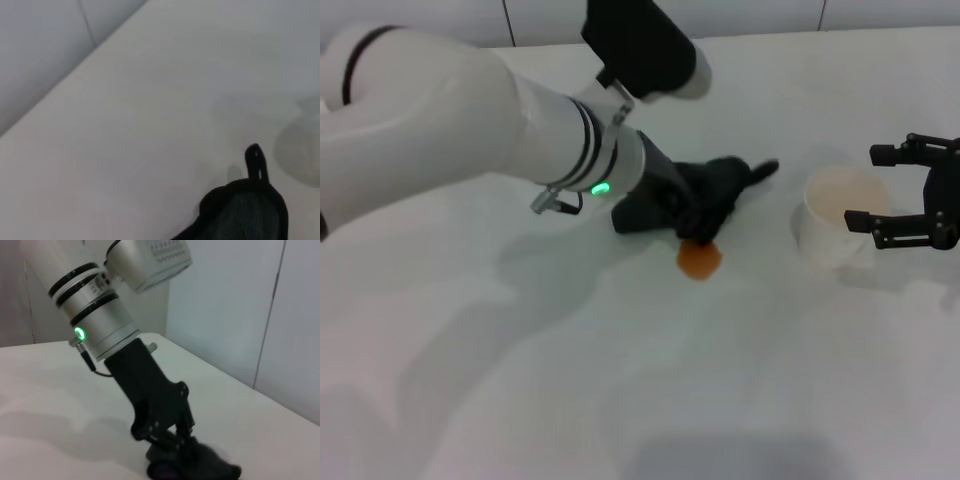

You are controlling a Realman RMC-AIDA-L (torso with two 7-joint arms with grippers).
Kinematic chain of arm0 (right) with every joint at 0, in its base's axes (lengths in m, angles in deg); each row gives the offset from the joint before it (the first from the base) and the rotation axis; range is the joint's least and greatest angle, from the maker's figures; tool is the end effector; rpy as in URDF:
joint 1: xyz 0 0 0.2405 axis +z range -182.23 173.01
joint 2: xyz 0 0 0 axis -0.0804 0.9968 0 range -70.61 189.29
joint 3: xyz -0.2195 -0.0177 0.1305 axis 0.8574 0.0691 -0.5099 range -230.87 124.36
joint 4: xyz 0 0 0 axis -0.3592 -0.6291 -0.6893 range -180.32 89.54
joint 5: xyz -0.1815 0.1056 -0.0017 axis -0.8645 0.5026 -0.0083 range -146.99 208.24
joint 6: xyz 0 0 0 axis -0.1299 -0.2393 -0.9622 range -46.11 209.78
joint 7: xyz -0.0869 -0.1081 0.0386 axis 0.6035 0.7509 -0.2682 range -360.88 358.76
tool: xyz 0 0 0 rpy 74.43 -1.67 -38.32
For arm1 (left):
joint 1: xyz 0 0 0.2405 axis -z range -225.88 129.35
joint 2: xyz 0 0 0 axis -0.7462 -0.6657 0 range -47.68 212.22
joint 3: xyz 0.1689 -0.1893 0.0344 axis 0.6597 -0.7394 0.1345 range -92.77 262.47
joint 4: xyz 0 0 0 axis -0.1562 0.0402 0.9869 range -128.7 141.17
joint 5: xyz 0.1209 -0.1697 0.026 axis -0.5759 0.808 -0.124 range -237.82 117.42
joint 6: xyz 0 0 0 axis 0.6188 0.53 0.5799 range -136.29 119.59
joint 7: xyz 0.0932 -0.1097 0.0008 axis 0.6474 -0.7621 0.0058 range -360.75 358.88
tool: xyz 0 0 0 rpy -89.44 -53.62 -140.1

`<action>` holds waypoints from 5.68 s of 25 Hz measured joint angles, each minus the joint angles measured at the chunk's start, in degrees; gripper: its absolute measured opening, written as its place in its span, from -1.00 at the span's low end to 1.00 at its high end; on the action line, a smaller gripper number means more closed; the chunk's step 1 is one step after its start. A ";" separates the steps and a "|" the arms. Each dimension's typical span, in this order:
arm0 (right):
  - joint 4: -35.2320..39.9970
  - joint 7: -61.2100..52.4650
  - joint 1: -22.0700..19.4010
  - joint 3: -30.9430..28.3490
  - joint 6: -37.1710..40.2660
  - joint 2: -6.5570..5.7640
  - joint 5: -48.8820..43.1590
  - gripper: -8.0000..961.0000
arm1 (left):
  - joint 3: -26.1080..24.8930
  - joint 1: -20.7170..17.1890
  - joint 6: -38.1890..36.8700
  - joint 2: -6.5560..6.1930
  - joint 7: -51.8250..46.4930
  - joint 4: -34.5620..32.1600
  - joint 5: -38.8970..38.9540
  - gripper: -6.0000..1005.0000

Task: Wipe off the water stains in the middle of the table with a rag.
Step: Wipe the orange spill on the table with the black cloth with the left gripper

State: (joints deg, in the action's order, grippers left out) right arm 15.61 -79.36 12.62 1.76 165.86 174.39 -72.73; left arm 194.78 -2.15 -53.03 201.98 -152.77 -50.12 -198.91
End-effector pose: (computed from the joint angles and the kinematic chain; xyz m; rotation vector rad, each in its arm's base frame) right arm 0.2691 0.3222 0.0642 -2.6147 0.2592 0.4485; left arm -0.1181 0.3855 -0.1226 -2.6304 -0.4414 0.2220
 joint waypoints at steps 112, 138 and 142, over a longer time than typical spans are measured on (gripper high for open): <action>-0.36 -0.34 -0.27 0.00 -0.97 0.01 0.00 0.81 | 12.27 -2.50 8.69 0.19 7.36 -1.52 -10.30 -0.86; -0.74 -0.45 -0.38 0.00 -1.62 0.00 0.00 0.81 | 11.52 -4.00 10.05 0.09 3.07 -3.42 -14.93 -0.86; -0.83 -0.41 -0.37 0.00 -1.74 0.00 0.00 0.81 | 14.27 -4.71 10.68 0.08 3.45 -5.19 -14.19 -0.86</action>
State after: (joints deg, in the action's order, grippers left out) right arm 14.78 -79.78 12.26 1.76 164.12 174.39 -72.73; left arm 209.05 -6.87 -42.35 202.06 -149.32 -55.31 -213.09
